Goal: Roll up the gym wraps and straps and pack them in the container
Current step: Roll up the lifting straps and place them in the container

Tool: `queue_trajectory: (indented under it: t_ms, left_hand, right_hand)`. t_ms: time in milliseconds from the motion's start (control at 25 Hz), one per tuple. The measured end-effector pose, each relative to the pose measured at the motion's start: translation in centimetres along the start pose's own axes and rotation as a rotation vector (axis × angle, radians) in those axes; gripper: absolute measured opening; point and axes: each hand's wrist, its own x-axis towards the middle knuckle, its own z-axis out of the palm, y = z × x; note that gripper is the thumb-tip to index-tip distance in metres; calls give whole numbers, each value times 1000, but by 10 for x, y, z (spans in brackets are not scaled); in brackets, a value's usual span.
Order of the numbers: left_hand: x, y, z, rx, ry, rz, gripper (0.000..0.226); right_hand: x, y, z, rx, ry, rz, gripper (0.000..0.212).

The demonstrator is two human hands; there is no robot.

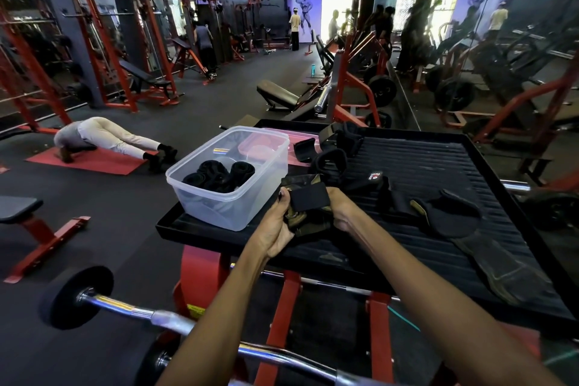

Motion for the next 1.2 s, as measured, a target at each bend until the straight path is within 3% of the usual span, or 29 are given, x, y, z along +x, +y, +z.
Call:
queue_trajectory:
  t_ms: [200, 400, 560, 720, 840, 920, 1040, 1120, 1200]
  left_hand:
    - [2, -1, -2, 4, 4, 1, 114]
    - [3, -3, 0, 42, 30, 9, 106]
    - [7, -6, 0, 99, 94, 65, 78]
    - [11, -10, -2, 214, 141, 179, 63]
    - [11, -11, -1, 253, 174, 192, 28]
    - [12, -9, 1, 204, 201, 181, 29]
    - [15, -6, 0, -67, 288, 169, 34]
    - [15, -5, -1, -183, 301, 164, 36]
    - [14, -5, -1, -185, 290, 159, 29]
  right_hand:
    - [2, 0, 4, 46, -12, 11, 24]
    - [-2, -2, 4, 11, -29, 49, 30]
    - [-5, 2, 5, 35, -42, 14, 29]
    - [-7, -3, 3, 118, -37, 4, 56]
    - [-13, -7, 2, 69, -33, -27, 47]
    - [-18, -8, -3, 81, -46, -57, 45]
    - [-28, -6, -10, 182, -92, -115, 33]
    - [-30, 6, -11, 32, -103, -179, 14]
    - [-33, 17, -3, -93, -97, -231, 44]
